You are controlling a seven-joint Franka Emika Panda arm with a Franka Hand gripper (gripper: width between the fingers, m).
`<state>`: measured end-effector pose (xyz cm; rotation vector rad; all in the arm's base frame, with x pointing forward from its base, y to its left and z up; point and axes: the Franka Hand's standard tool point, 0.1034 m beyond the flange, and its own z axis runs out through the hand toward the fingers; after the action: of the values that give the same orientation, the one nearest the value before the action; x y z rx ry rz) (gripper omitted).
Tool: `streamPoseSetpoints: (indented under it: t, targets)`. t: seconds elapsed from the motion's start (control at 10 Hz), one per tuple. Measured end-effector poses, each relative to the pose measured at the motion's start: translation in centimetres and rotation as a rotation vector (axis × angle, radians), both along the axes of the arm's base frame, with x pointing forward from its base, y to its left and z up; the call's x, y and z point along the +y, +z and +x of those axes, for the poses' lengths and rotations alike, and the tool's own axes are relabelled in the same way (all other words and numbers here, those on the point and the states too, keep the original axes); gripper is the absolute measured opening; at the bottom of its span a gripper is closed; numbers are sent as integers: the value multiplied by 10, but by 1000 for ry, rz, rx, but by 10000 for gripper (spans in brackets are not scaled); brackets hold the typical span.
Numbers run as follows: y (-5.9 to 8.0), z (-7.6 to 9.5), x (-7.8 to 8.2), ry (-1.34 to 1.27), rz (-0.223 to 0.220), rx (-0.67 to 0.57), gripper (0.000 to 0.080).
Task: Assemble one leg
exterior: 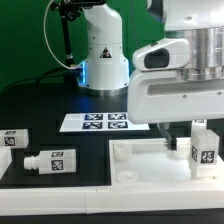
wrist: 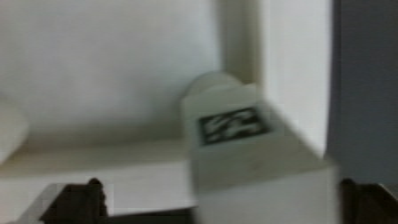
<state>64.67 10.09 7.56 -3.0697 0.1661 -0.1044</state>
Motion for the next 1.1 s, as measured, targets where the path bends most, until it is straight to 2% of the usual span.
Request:
streamPoseSetpoints:
  t: [0.1, 0.2, 0.3, 0.4, 0.8, 1.1]
  targets:
    - [0, 0, 0, -4, 1, 1, 552]
    - [0, 0, 0, -32, 2, 2, 416]
    - [0, 0, 1, -107, 9, 7, 416]
    - [-1, 0, 0, -156, 13, 11, 284]
    - [-1, -1, 3, -567, 38, 37, 284]
    - [-2, -3, 0, -1156, 108, 107, 285]
